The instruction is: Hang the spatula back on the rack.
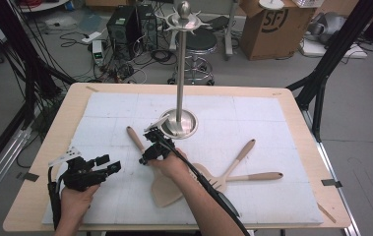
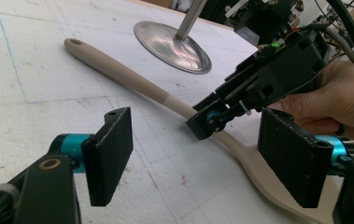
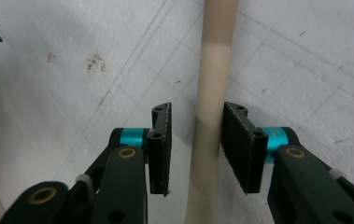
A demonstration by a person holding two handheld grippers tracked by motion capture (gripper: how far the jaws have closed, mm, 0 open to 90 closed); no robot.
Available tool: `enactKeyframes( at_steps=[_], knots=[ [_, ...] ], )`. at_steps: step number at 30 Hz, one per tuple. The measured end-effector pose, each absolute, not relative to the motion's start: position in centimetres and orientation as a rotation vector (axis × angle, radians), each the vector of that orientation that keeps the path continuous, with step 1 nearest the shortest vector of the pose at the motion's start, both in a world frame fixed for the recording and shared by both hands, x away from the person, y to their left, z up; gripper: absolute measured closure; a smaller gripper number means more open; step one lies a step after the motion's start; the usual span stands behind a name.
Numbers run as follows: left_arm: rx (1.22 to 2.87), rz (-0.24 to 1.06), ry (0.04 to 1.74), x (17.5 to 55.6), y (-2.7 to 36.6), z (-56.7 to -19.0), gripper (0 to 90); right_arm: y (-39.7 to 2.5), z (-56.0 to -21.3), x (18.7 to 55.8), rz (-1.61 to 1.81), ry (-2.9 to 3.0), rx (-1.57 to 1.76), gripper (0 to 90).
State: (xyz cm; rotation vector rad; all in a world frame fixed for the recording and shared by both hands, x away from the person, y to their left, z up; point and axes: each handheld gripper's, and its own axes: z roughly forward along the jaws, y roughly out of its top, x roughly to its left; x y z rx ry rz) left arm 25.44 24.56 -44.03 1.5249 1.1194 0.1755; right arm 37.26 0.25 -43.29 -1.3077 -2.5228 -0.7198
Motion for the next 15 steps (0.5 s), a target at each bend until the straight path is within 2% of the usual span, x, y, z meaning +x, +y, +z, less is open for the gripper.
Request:
enactKeyframes(
  at_steps=[2,7,15],
  knots=[
    [1.525,0.175,1.118,25.39,24.47,-44.01,27.5,0.34,-43.27,37.16,-0.711,-2.553,-1.295,64.6],
    [1.533,0.173,1.116,25.37,24.32,-44.00,27.6,0.45,-43.28,37.08,-0.697,-2.579,-1.314,73.5],
    [1.522,0.167,1.119,25.51,24.53,-44.08,27.6,0.08,-43.16,37.25,-0.709,-2.541,-1.302,78.0]
  ],
)
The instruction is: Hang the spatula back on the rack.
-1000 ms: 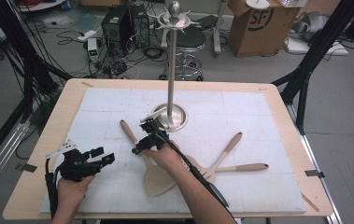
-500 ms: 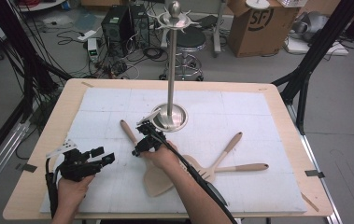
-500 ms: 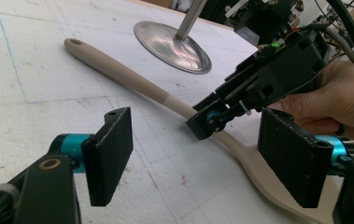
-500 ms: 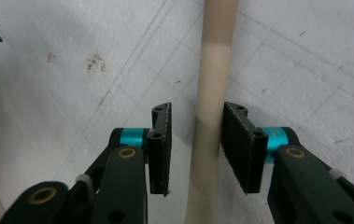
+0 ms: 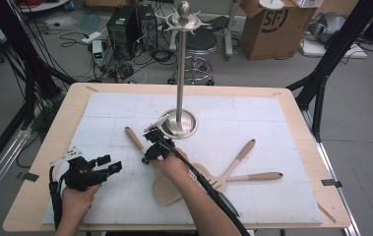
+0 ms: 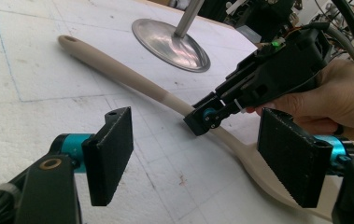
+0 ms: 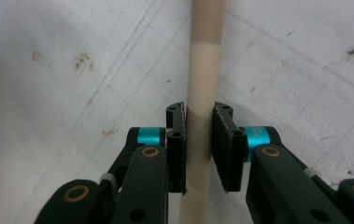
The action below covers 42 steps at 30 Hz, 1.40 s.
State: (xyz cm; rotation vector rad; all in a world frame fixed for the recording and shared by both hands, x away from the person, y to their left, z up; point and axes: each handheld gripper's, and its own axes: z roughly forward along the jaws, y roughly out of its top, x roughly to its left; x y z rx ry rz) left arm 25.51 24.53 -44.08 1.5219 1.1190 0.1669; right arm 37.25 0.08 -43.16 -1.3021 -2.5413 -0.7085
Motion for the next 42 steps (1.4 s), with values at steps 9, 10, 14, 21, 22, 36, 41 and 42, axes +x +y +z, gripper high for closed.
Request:
enactKeyframes(
  at_steps=[9,10,14,21,22,36,41,42],
  knots=[
    [1.519,0.163,1.120,25.5,24.5,-44.1,27.7,-1.3,-40.6,36.8,-0.885,-2.424,-1.281,78.4],
    [1.523,0.162,1.118,25.5,24.5,-44.1,27.7,-1.5,-40.3,36.8,-0.904,-2.407,-1.270,78.4],
    [1.521,0.162,1.118,25.4,24.4,-44.1,27.7,-2.1,-39.6,36.6,-0.942,-2.385,-1.255,78.6],
    [1.522,0.163,1.121,25.5,24.5,-44.1,27.8,-2.8,-38.9,36.4,-0.992,-2.364,-1.214,78.6],
    [1.522,0.163,1.121,25.5,24.5,-44.1,27.8,-2.9,-38.7,36.4,-1.008,-2.357,-1.207,78.6],
    [1.529,0.167,1.119,25.5,24.4,-44.1,27.9,-7.7,-34.4,35.7,-1.284,-2.248,-1.214,78.5],
    [1.528,0.166,1.122,25.4,24.4,-44.1,28.0,-9.3,-33.0,35.1,-1.446,-2.212,-1.182,78.6],
    [1.531,0.167,1.122,25.4,24.4,-44.1,28.0,-9.6,-32.7,34.9,-1.476,-2.206,-1.178,78.6]
  ],
)
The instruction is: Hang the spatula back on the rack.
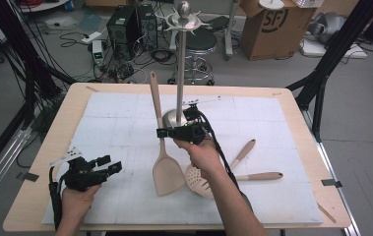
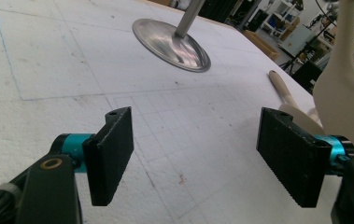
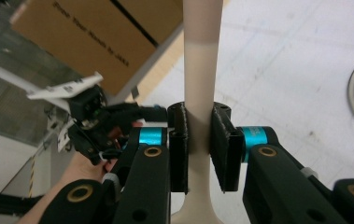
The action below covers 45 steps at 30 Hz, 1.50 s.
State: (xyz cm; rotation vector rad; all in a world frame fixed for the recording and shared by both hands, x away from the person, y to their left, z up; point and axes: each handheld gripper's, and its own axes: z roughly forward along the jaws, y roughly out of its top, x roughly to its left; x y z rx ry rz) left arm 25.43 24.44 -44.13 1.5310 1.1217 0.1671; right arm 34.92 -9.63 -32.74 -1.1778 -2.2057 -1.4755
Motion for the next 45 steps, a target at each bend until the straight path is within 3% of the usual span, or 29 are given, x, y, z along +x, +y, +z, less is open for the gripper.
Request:
enactKeyframes(
  at_steps=[20,45],
  knots=[
    [1.530,0.168,1.124,25.4,24.4,-44.2,28.1,-14.4,-30.3,33.7,-1.801,-2.161,-1.275,78.4],
    [1.528,0.169,1.128,25.4,24.4,-44.2,28.1,-15.7,-27.4,32.3,-2.039,-2.216,-1.291,78.5]
  ],
)
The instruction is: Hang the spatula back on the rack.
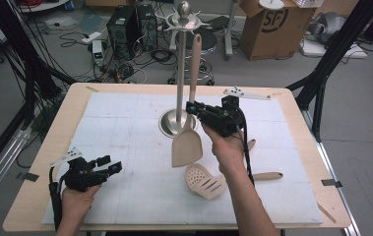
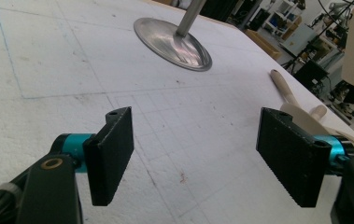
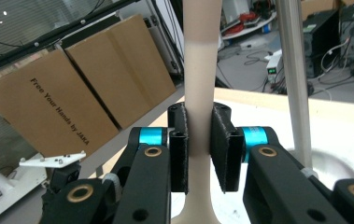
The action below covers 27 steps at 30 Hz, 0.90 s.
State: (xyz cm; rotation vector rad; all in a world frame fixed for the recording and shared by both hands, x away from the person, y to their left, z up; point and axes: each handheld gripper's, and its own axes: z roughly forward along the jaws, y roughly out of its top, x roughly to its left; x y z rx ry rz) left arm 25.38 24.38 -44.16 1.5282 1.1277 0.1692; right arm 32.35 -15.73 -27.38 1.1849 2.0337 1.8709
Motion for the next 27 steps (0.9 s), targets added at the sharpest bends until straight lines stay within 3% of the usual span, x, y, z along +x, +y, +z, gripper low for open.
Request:
enactKeyframes(
  at_steps=[27],
  knots=[
    [1.518,0.170,1.132,25.4,24.6,-44.2,28.1,-14.5,-27.8,35.2,1.792,2.068,1.213,78.2]
  ],
)
